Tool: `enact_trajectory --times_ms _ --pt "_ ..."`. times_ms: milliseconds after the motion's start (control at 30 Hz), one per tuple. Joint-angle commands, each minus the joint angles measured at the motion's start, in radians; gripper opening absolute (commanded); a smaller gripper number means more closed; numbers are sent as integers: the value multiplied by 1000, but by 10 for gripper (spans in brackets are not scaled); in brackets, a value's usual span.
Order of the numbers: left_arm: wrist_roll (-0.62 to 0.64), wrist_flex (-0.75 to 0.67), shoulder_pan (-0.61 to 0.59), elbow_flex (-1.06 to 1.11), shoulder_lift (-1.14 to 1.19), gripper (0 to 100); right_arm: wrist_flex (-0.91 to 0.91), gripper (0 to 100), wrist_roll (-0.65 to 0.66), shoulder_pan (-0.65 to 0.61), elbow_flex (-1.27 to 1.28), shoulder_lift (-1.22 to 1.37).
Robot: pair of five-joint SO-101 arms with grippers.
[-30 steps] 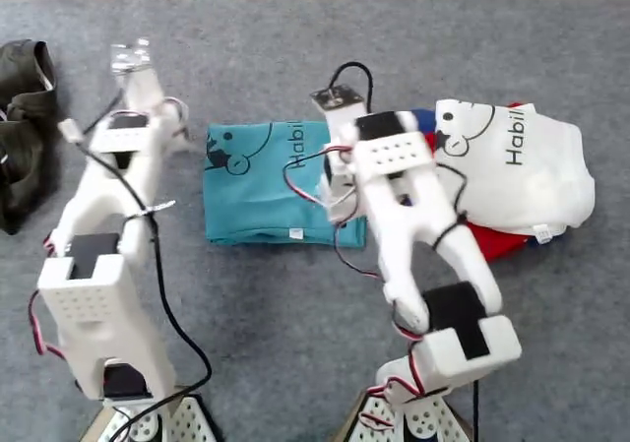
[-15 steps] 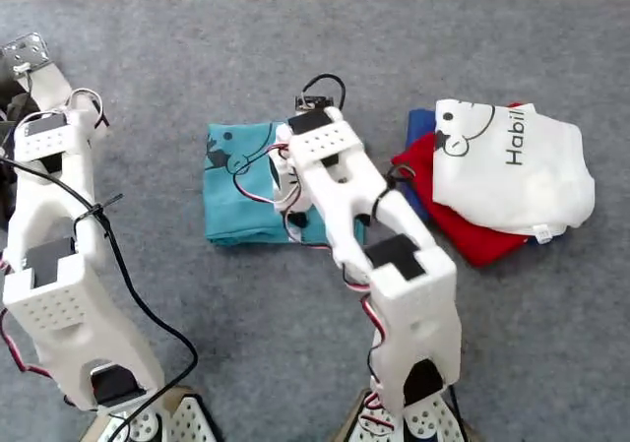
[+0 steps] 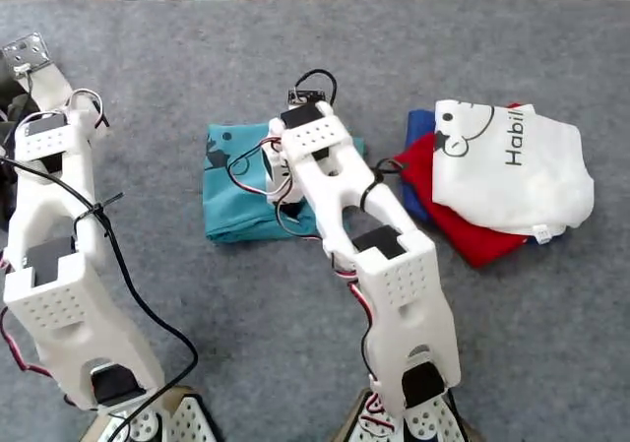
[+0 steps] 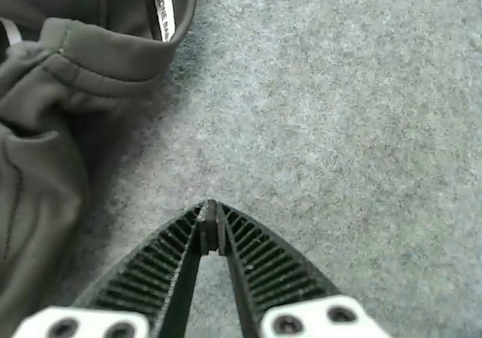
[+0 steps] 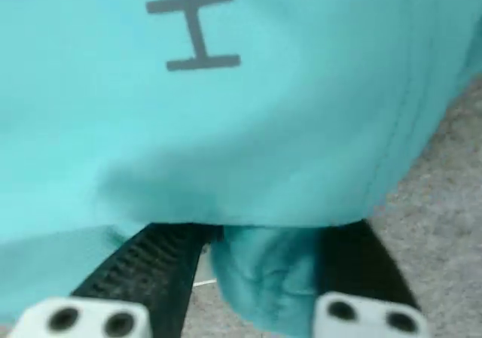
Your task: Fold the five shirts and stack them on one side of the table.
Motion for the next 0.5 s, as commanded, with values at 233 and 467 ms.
enact_trajectory --times_ms 233,467 --pt "3 6 7 -53 -32 30 78 15 57 63 -5 67" --pt "12 112 107 -97 -43 30 132 13 89 144 -42 68"
